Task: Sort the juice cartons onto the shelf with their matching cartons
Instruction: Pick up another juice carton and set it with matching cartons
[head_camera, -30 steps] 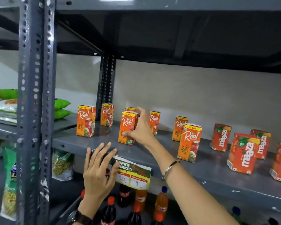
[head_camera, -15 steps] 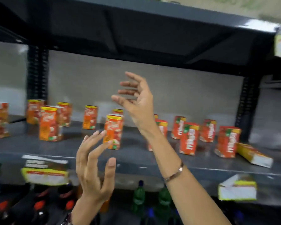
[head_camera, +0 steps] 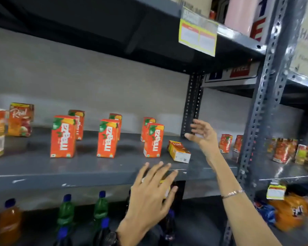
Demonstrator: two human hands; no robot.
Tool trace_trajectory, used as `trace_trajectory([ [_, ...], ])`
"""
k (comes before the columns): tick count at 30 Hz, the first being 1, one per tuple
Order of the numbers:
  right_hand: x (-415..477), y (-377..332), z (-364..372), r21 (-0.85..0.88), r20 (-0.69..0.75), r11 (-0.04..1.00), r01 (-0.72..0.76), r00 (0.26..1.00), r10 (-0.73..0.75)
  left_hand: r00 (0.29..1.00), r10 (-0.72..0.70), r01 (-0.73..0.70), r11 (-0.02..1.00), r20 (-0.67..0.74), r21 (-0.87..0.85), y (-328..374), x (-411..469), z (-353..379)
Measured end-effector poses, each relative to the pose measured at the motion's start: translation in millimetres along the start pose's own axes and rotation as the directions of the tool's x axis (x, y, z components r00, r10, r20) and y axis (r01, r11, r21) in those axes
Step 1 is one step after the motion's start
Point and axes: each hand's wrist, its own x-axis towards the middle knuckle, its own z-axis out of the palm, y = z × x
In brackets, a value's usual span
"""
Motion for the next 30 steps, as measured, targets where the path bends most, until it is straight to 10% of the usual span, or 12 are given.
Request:
trace_trajectory([
  [11, 32.6, 56.3, -2.0, -0.229, 0.503, 0.896, -0.381, 0.742, 0.444, 0.994, 0.101, -0.088, 0.957, -0.032, 0.278, -14.9, -9.4, 25.2],
  [19, 26.0, 46.8, -7.9, 0.035, 0.394, 0.962, -0.271, 0.888, 0.236, 0.992, 0.116, -0.098, 0.948, -0.044, 0.302, -16.1, -9.0, 26.6],
  [30, -20.6, -42.9, 1.0, 0.062, 0.144, 0.966, 0.251, 0.956, -0.257, 0.981, -0.033, 0.049, 0.996, -0.191, 0.081, -24.9, -5.5, -29.3],
])
